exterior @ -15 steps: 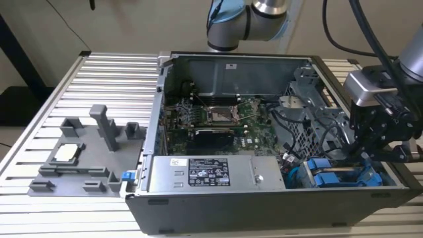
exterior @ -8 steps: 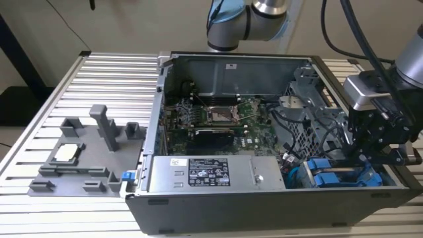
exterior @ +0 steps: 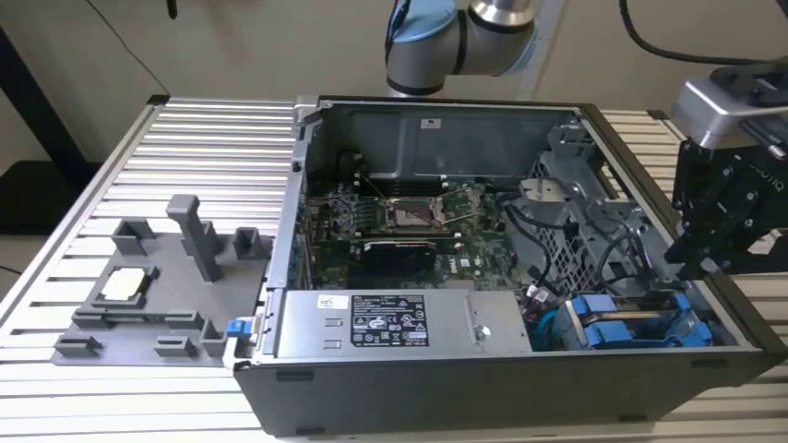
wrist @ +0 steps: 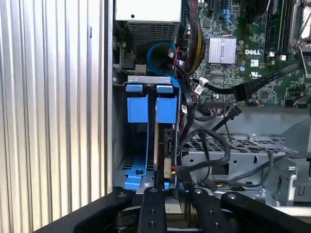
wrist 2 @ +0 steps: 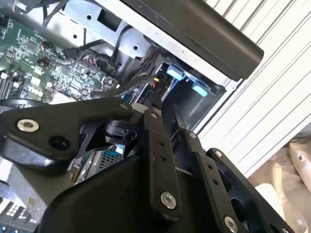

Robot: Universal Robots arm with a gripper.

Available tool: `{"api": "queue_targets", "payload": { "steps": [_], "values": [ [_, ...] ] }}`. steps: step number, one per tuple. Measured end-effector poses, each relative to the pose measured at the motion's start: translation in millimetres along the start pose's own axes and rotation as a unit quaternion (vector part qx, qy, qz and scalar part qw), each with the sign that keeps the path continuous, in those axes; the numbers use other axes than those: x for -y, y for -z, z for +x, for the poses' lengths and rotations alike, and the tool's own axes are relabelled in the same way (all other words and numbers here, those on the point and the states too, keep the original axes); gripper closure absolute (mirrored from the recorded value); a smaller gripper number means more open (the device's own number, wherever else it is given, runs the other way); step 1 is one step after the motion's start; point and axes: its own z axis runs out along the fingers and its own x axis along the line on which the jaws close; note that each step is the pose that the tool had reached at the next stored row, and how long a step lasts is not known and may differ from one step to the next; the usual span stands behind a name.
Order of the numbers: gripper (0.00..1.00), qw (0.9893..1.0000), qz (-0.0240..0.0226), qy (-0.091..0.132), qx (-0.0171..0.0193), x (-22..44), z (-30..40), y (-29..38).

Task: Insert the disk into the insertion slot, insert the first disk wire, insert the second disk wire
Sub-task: 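Insert the first disk wire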

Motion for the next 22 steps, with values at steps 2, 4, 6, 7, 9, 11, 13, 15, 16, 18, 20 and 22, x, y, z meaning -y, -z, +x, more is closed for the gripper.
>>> {"api": "queue_targets", "payload": {
  "steps": [2,4,6,7,9,11,13,15,16,18,20,22],
  "values": [
    [0.73,1.0000,0.0000,0.000,0.0001,0.1,0.0,4.7],
    [0.73,1.0000,0.0000,0.000,0.0002,0.1,0.0,4.8],
    [0.73,1.0000,0.0000,0.000,-0.0001,0.1,-0.8,5.0],
    [0.73,1.0000,0.0000,0.000,-0.0001,0.1,-2.5,5.0],
    [0.73,1.0000,0.0000,0.000,-0.0001,0.3,-7.8,4.9],
    [0.73,1.0000,0.0000,0.000,0.0000,0.4,-13.4,4.7],
    [0.73,1.0000,0.0000,0.000,0.0000,0.5,-19.2,4.6],
    [0.73,1.0000,0.0000,0.000,0.0000,0.7,-25.1,4.6],
    [0.73,1.0000,0.0000,0.000,0.0000,0.8,-27.8,4.6],
    [0.73,1.0000,0.0000,0.000,0.0000,0.8,-32.8,4.5],
    [0.73,1.0000,0.0000,-0.001,0.0000,0.7,-37.7,4.4],
    [0.73,1.0000,0.0000,-0.001,0.0000,-0.9,-41.4,4.4]
  ]
}}
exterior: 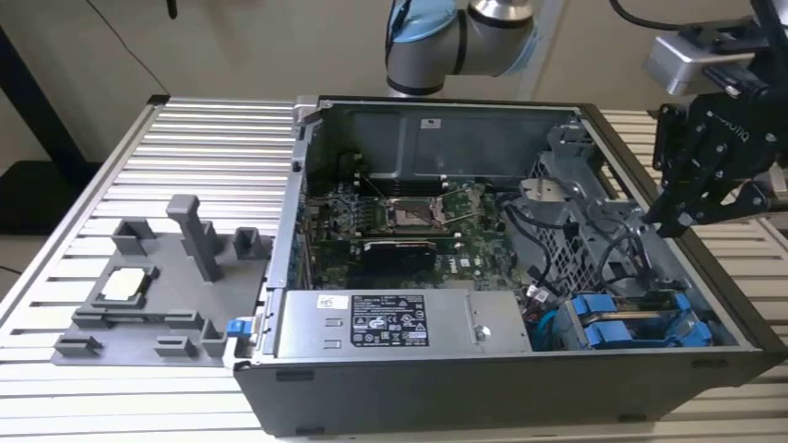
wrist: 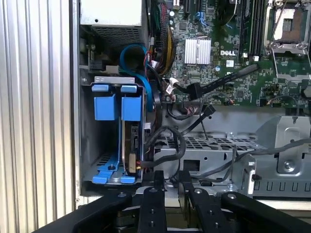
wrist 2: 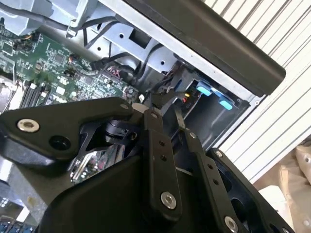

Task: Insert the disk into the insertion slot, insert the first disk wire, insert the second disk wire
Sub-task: 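Insert the first disk wire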

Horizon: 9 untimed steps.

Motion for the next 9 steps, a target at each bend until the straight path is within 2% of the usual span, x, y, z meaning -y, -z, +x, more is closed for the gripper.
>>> {"api": "queue_targets", "payload": {
  "steps": [4,9],
  "values": [
    [0.73,1.0000,0.0000,-0.001,0.0000,-13.0,-4.9,0.6],
    [0.73,1.0000,0.0002,-0.001,-0.0001,-34.9,-9.3,1.3]
  ]
}}
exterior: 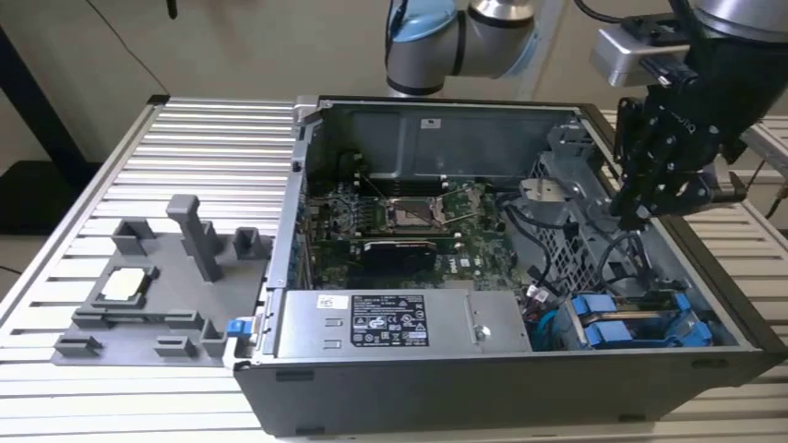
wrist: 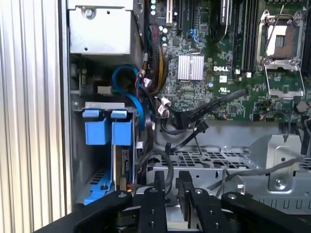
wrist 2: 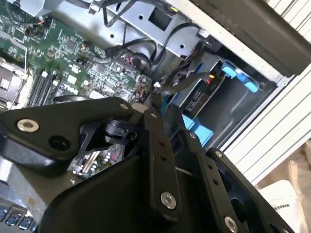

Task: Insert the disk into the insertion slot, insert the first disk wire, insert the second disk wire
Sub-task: 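Insert the first disk wire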

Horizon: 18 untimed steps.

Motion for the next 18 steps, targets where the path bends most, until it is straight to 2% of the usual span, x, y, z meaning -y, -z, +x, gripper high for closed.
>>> {"api": "queue_targets", "payload": {
  "steps": [4,6,7,9,12,13,15,18],
  "values": [
    [0.73,1.0000,0.0022,0.000,-0.0011,-18.4,-1.7,-0.7],
    [0.73,1.0000,0.0058,0.000,-0.0043,-26.4,-3.1,-1.7],
    [0.73,0.9999,0.0076,0.000,-0.0068,-29.5,-4.0,-2.2],
    [0.73,0.9998,0.0102,0.001,-0.0140,-34.1,-6.8,-3.0],
    [0.73,0.9994,0.0125,0.003,-0.0328,-37.1,-8.3,-3.4],
    [0.73,0.9993,0.0128,0.004,-0.0356,-37.2,-8.3,-3.5],
    [0.73,0.9993,0.0129,0.004,-0.0363,-37.3,-9.5,-3.6],
    [0.73,0.9991,0.0129,0.004,-0.0397,-38.9,-18.0,-6.3]
  ]
}}
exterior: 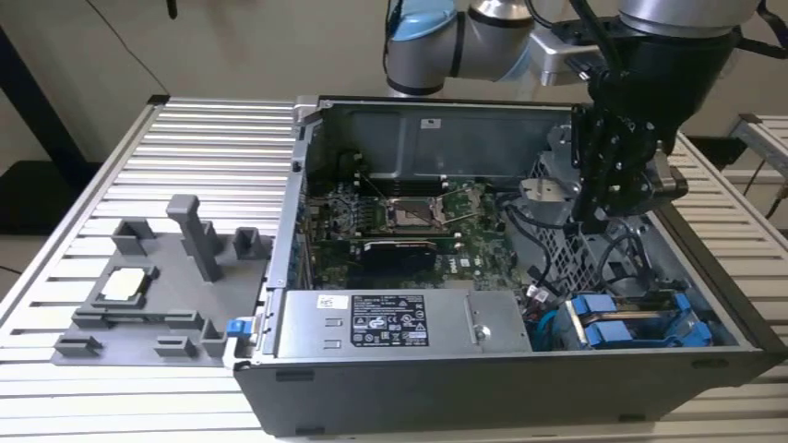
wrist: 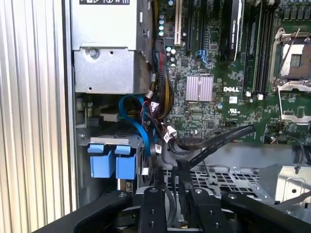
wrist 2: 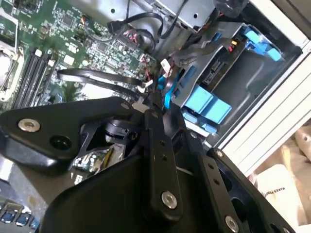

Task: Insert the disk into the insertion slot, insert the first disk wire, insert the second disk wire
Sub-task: 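Insert the first disk wire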

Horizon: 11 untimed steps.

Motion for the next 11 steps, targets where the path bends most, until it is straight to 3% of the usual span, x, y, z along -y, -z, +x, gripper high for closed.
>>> {"api": "queue_targets", "payload": {
  "steps": [1,3,4,5,8,11],
  "values": [
    [0.73,1.0000,0.0001,0.000,-0.0047,-1.6,-5.6,-1.5],
    [0.73,0.9999,0.0001,0.001,-0.0125,-3.4,-9.9,-2.4],
    [0.73,0.9997,0.0002,0.003,-0.0258,-6.1,-14.1,-3.2],
    [0.73,0.9995,0.0021,0.005,-0.0307,-8.9,-16.6,-4.4],
    [0.73,0.9993,0.0076,0.005,-0.0353,-14.3,-19.2,-6.2],
    [0.73,0.9991,0.0169,0.006,-0.0381,-17.6,-20.3,-8.0]
  ]
}}
